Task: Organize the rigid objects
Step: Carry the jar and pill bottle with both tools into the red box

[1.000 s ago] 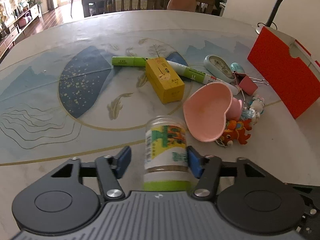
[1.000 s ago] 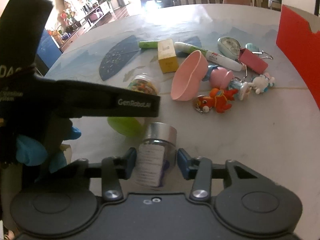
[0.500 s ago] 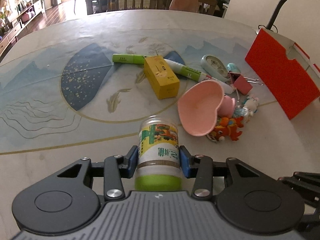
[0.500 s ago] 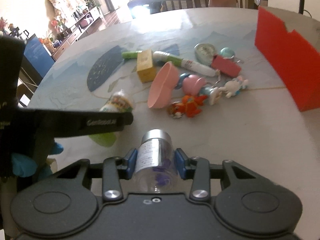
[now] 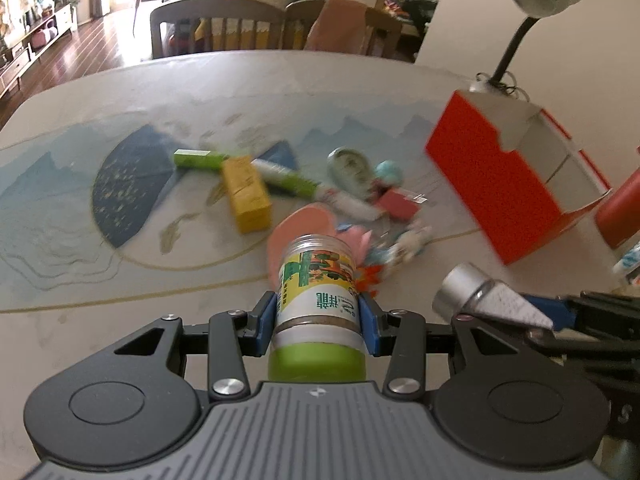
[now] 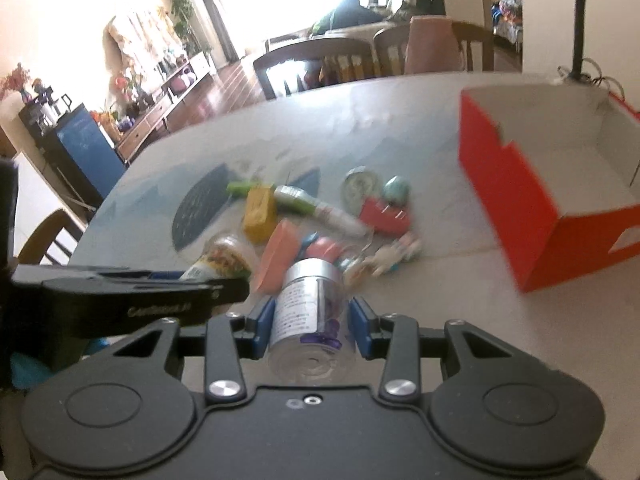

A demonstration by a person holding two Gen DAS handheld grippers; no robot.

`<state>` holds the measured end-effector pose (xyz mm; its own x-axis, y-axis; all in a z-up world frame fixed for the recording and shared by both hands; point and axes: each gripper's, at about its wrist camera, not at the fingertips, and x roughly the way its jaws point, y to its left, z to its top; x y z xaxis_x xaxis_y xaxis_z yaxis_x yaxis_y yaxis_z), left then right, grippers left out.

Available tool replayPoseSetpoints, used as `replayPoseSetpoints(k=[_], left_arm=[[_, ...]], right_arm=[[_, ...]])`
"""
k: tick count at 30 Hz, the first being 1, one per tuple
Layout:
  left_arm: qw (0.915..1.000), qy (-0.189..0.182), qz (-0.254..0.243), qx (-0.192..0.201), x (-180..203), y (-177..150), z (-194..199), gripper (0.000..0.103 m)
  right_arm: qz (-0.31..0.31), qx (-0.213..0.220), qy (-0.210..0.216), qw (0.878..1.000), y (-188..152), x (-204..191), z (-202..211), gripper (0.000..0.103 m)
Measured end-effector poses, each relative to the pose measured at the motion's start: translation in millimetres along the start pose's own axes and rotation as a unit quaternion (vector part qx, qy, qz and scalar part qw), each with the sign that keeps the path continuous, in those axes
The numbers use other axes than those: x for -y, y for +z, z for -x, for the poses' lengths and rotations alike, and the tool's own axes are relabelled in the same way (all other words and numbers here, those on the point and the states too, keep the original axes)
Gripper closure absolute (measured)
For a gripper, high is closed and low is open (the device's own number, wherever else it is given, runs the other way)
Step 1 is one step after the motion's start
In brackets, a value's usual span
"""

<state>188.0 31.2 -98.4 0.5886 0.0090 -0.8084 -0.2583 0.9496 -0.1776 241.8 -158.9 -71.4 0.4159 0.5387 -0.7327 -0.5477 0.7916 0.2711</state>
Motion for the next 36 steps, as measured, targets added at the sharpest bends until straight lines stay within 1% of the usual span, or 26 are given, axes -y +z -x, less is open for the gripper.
replayPoseSetpoints(k=[7,12,17,23,27,36], left_arm=[[0.9995,-0.03,-0.007,0.011,47,31,5,0.061],[0.9983,-0.053,-0.017,0.017,85,55,-3,0.061],[0.9973,-0.065,-0.028,0.022,123,80,-15,0.061],[0.9963,-0.068,-0.044,0.026,168,107,-36,0.061],[0.9964,-0.071,-0.044,0.017,190,121,-55,0.061],[0.9969,-0.057,-0.054,-0.003,237,151,-105,0.061]], right_arm=[[-0.003,0.037,-0.022,0.999,33,50,18,0.063],[-0.017,0.056,-0.042,0.997,53,90,25,0.063],[-0.034,0.07,-0.062,0.995,71,129,27,0.063],[-0.051,0.07,-0.08,0.993,84,175,26,0.063],[-0.06,0.064,-0.091,0.992,91,203,21,0.063],[-0.049,0.044,-0.11,0.992,100,242,3,0.063]])
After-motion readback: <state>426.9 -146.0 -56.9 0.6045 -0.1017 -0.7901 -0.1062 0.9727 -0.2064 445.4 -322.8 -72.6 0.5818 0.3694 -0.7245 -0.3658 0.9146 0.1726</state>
